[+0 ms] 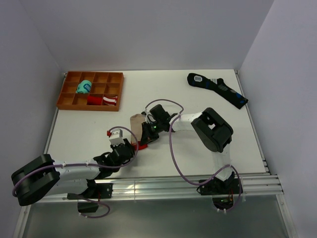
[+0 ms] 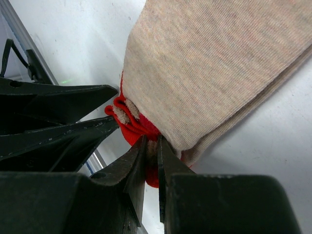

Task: Roll the socks
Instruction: Roll the sock at the center of the board.

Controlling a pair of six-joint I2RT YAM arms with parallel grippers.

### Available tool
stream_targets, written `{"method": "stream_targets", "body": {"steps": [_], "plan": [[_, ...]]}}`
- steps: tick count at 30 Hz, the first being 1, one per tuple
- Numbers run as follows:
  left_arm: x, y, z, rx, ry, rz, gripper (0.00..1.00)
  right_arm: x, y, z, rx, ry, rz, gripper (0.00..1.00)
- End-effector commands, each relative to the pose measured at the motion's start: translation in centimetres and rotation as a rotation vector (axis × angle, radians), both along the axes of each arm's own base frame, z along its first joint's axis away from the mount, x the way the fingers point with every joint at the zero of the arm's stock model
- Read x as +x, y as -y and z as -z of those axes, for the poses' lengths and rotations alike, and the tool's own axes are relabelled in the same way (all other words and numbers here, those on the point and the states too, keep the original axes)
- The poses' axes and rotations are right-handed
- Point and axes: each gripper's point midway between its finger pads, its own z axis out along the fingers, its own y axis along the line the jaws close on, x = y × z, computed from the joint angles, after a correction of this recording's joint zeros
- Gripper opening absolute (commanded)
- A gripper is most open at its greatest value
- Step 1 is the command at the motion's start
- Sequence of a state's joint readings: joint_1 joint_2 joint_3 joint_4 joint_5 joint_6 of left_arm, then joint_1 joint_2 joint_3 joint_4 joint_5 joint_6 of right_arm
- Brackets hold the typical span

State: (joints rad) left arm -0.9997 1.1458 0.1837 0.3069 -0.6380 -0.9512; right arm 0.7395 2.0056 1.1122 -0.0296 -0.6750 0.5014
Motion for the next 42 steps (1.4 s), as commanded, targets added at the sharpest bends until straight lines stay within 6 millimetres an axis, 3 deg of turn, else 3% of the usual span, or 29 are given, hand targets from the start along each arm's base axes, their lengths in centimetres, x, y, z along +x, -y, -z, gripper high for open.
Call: {"method": "stream_targets", "body": {"steps": [1, 13, 22, 34, 42], "plan": [[0.8, 0.9, -1.4, -0.048, 0.040, -0.020, 0.41, -1.6, 3.2, 5.5, -0.195, -0.056, 0.017, 0.01], [1.1, 1.6, -2.1, -0.080, 0.056, -0.001, 0.43, -1.8, 3.3, 5.7, -0.195, -0.058, 0.020, 0.01], [1.1, 1.3, -0.6, -0.059, 0.004, -0.027, 0.43, -1.9, 3.4, 5.8, -0.195, -0.061, 0.014, 0.01], [1.7, 0.7, -0.1, -0.051, -0.022, -0.071, 0.43, -2.0, 3.4, 5.9, -0.191, -0.062, 0.012, 0.01], [1.5, 0.7, 0.7, -0.042, -0.053, -0.067, 0.38, -2.0, 3.4, 5.9, -0.194, -0.065, 0.013, 0.01]]}}
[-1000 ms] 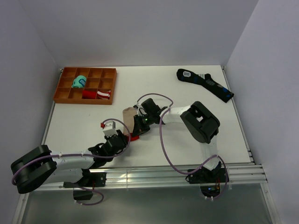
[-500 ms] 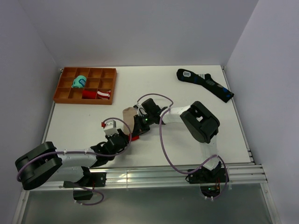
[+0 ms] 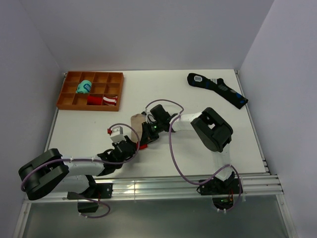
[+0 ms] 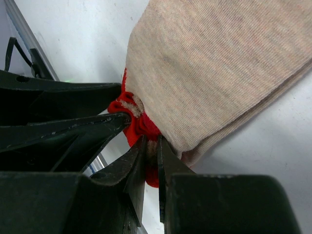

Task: Roll the socks
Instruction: Roll the sock at the center of the board.

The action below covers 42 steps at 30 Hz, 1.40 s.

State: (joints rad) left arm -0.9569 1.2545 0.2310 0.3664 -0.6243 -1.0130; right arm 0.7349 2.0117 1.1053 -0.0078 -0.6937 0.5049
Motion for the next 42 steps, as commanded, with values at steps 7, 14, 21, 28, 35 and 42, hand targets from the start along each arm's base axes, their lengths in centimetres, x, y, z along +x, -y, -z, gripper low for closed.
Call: {"method": "stream_targets", "body": {"steps": [7, 14, 21, 28, 35, 42], "plan": [[-0.5, 0.1, 1.3, 0.017, -0.062, 0.015, 0.27, -2.1, 3.5, 6.0, -0.205, -0.060, 0.020, 0.01], [-0.8, 1.3, 1.4, 0.005, -0.099, 0.069, 0.16, -2.0, 3.4, 5.9, -0.189, -0.042, 0.032, 0.02], [-1.4, 1.8, 2.0, -0.033, -0.177, 0.130, 0.09, -1.6, 3.8, 5.6, -0.169, 0.005, 0.070, 0.11], [-1.7, 2.3, 1.5, -0.012, -0.219, 0.159, 0.07, -0.3, 5.3, 5.1, -0.137, 0.069, 0.168, 0.21], [-2.0, 3.1, 1.9, 0.024, -0.291, 0.181, 0.06, 1.1, 6.3, 3.2, -0.070, 0.177, 0.261, 0.33], [-2.7, 3.5, 3.3, 0.019, -0.381, 0.217, 0.06, 1.7, 7.3, 1.9, -0.014, 0.253, 0.318, 0.38]]}}
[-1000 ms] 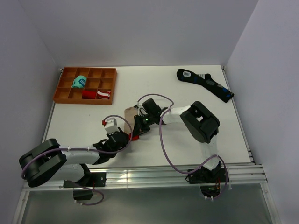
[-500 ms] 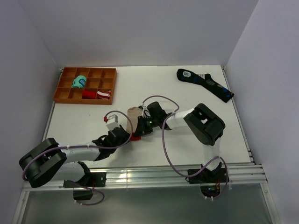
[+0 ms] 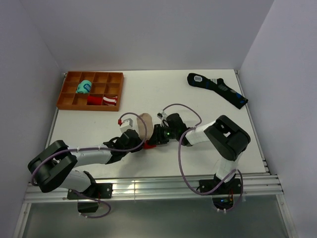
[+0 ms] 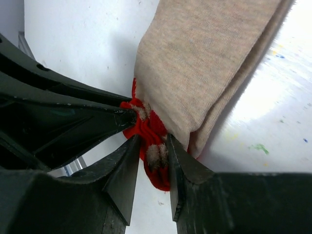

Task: Roll the socks
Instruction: Roll the sock at the center of the board.

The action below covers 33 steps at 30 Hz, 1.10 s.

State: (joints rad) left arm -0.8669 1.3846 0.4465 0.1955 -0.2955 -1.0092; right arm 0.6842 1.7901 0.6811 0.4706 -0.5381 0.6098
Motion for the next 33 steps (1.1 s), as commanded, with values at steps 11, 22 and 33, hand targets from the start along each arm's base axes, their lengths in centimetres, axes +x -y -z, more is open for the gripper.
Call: {"method": "stream_targets", "body": {"steps": [11, 22, 33], "plan": [[-3.4, -1.7, 3.6, 0.004, -0.237, 0.091, 0.05, 2.2, 4.1, -1.7, 0.017, 0.221, 0.200, 0.44], [-3.5, -1.9, 3.4, 0.021, -0.290, 0.134, 0.04, 1.4, 3.6, -7.8, 0.229, 0.449, 0.160, 0.46], [-4.1, -1.6, 3.0, 0.005, -0.343, 0.168, 0.04, -1.9, 0.2, -7.9, 0.266, 0.557, -0.015, 0.46]]}}
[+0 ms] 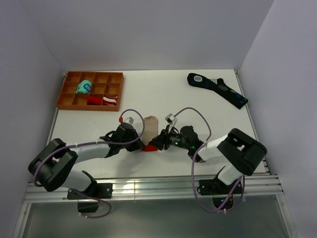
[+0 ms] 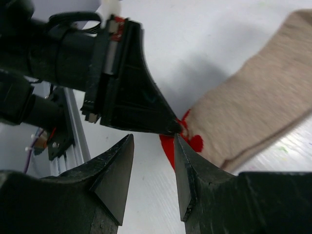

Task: Roll the socks
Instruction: Roll the sock at the center of the board.

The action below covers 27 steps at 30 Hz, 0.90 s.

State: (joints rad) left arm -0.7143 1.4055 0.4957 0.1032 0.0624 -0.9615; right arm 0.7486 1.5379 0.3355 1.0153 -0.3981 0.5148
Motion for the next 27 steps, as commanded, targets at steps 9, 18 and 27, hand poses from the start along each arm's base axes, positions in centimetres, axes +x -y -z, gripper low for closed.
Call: {"method": "stream_targets", "body": {"steps": [9, 18, 27], "plan": [[-3.1, -2.1, 2.7, 0.105, -0.159, 0.058, 0.03, -0.4, -1.2, 1.4, 0.031, 0.085, -0.028, 0.46], [-2.8, -1.8, 2.3, 0.087, -0.166, 0.060, 0.04, -1.2, -0.2, 3.1, 0.023, 0.055, -0.004, 0.46], [-3.0, -1.7, 2.7, 0.078, -0.186, 0.064, 0.04, -1.5, -0.2, 2.6, -0.016, 0.102, 0.002, 0.46]]}}
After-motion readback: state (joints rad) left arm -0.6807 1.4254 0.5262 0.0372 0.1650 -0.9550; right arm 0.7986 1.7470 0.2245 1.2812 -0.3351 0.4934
